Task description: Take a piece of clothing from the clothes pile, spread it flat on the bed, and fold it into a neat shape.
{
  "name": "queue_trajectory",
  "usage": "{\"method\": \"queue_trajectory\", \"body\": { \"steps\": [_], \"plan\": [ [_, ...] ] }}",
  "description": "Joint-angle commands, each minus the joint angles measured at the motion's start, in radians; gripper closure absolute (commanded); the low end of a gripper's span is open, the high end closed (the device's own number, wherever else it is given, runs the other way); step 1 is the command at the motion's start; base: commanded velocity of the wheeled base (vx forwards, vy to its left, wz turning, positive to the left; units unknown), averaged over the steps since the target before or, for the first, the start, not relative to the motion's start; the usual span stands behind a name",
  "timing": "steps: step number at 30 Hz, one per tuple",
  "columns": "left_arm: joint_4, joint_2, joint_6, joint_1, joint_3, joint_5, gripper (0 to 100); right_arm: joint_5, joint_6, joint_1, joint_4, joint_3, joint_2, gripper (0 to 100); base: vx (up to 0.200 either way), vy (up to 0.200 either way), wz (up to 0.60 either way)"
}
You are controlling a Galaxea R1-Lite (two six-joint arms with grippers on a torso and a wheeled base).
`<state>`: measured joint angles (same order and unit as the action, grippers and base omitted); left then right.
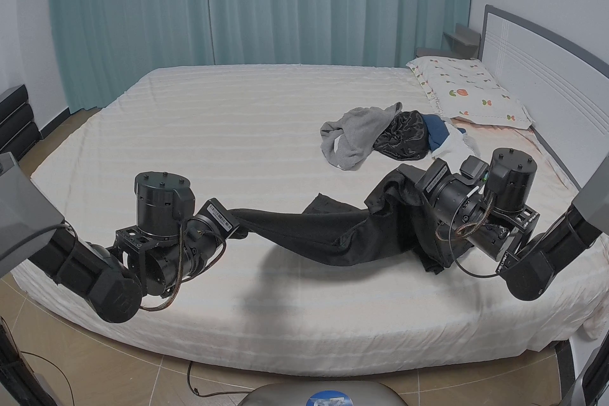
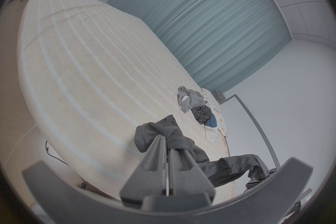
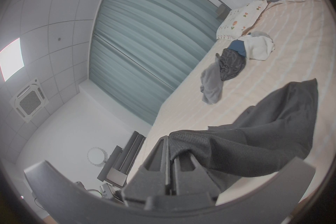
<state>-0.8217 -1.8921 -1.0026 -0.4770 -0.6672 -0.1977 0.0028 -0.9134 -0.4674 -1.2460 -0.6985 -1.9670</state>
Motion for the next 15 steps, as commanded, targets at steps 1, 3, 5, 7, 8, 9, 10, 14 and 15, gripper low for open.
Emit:
{"method": "queue_trajectory", "body": {
  "steps": [1,3,5,7,8,9,10,14,15],
  "plan": [
    [-0.001,0.002,-0.001,0.000,0.001,0.000,100,-0.012,0.001,0.000,-0.052,0.011,-0.010,100,0.000,0.200,0.00],
    [-0.001,0.002,-0.001,0.000,0.000,0.000,100,-0.014,0.002,0.000,-0.066,0.011,-0.018,100,0.000,0.200,0.00],
    [-0.001,0.002,-0.001,-0.002,0.000,0.000,100,-0.012,0.002,0.000,-0.066,0.008,-0.021,100,0.000,0.200,0.00],
    [-0.001,0.002,-0.001,-0.003,0.000,0.000,100,-0.014,0.001,0.000,-0.067,0.002,-0.027,100,0.000,0.200,0.00],
    [-0.001,0.004,-0.002,-0.003,0.000,0.000,100,-0.014,0.001,0.000,-0.069,0.001,-0.030,100,0.000,0.200,0.00],
    [-0.001,0.004,-0.002,-0.003,0.000,0.000,100,-0.014,0.001,0.000,-0.069,0.001,-0.030,100,0.000,0.200,0.00],
    [-0.001,0.011,-0.002,-0.003,0.001,0.000,100,-0.014,0.001,0.000,-0.069,0.002,-0.026,100,0.000,0.200,0.00],
    [-0.001,0.019,-0.002,-0.003,0.001,0.000,100,-0.014,-0.005,0.004,-0.086,0.001,-0.015,100,0.000,0.200,0.00],
    [-0.001,0.019,-0.002,-0.003,0.001,0.000,100,-0.014,-0.004,0.006,-0.101,0.002,-0.015,100,0.000,0.200,0.00]
  ]
}}
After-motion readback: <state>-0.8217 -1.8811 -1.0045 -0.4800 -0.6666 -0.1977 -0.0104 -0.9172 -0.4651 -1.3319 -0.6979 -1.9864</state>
